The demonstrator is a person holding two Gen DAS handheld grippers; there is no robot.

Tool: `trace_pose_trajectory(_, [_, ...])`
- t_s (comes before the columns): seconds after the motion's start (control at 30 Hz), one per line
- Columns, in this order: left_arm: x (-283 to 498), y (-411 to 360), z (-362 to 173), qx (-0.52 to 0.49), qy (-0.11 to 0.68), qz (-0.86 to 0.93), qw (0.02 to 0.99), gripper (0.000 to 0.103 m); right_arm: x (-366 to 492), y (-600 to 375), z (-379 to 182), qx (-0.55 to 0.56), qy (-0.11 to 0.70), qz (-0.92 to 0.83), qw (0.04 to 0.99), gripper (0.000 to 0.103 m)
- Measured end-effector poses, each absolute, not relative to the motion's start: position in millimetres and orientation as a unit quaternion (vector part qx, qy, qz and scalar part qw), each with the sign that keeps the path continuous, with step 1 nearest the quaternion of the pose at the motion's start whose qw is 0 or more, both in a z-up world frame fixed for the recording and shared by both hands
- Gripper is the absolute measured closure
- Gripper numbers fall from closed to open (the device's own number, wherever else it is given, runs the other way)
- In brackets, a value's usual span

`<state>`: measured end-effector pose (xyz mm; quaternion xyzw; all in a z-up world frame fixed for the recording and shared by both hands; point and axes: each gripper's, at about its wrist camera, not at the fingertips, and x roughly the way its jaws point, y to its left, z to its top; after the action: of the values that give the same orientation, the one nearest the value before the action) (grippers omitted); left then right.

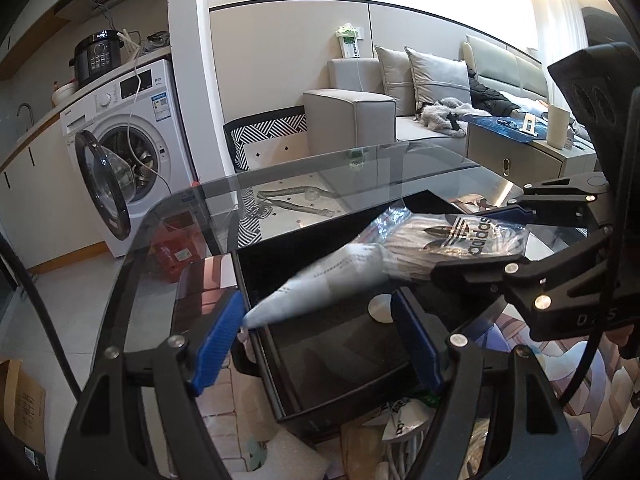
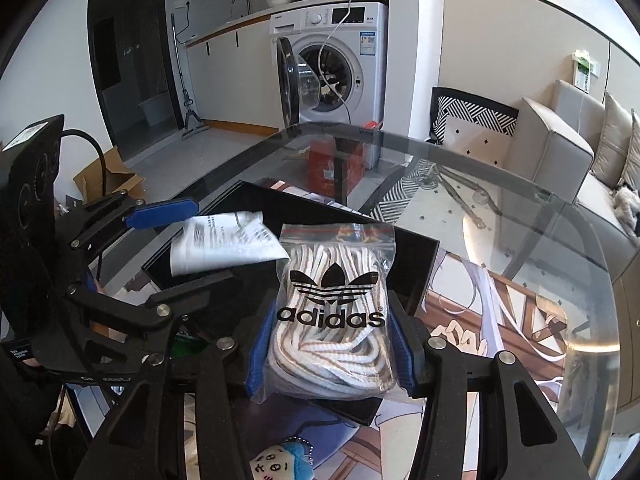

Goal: Organize soft objects
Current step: 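Open left tool to drop the packet while right tool drops the adidas bag into the box, then reach the right tool to the white plush doll and grasp it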

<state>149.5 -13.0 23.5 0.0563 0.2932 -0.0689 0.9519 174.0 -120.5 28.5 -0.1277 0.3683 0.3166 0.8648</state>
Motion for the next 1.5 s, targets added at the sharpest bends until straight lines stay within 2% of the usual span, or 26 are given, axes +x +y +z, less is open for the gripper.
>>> trace_pose_trajectory(0.13, [151.7,-7.8,23.6,0.041,0.305,-0.083,0.948,0.023,166.0,-116.6,26.2,-0.143,0.369,0.323,0.86,0.038])
trace_pose_trajectory(0.47, [137.6,-13.2,27.1,0.041,0.314,-0.115,0.941,0.021,150.9,-133.1,28.1,-0.139,0.39,0.323,0.851,0.037])
trace_pose_trajectory(0.57, [131.8,-14.8,29.1,0.041,0.312,-0.119,0.942,0.019,143.0,-139.8,32.8,-0.145,0.368,0.32,0.861,0.022])
trace_pose_trajectory(0.67, [122.3,-15.1,35.5,0.039,0.303,-0.116,0.945,0.019,129.3,-152.9,45.3,-0.134,0.314,0.306,0.889,0.017])
trace_pose_trajectory(0.7, [117.9,-14.3,38.4,0.037,0.299,-0.118,0.946,0.018,126.1,-156.2,48.6,-0.129,0.304,0.303,0.894,0.013])
trace_pose_trajectory(0.77, [105.4,-13.0,46.9,0.032,0.285,-0.122,0.95,0.01,115.9,-164.6,57.9,-0.117,0.282,0.295,0.905,0.004])
trace_pose_trajectory(0.8, [98.1,-12.0,52.2,0.03,0.276,-0.119,0.953,0.001,108.6,-169.3,63.2,-0.109,0.271,0.293,0.91,0.002])
trace_pose_trajectory(1.07, [50.3,6.6,77.0,0.002,0.238,-0.091,0.967,0.0,53.3,-190.4,78.4,-0.069,0.242,0.286,0.925,0.0])
trace_pose_trajectory(1.5, [0.3,7.2,78.6,0.025,0.224,-0.072,0.972,0.0,15.7,-186.4,69.6,-0.06,0.256,0.293,0.919,0.0])
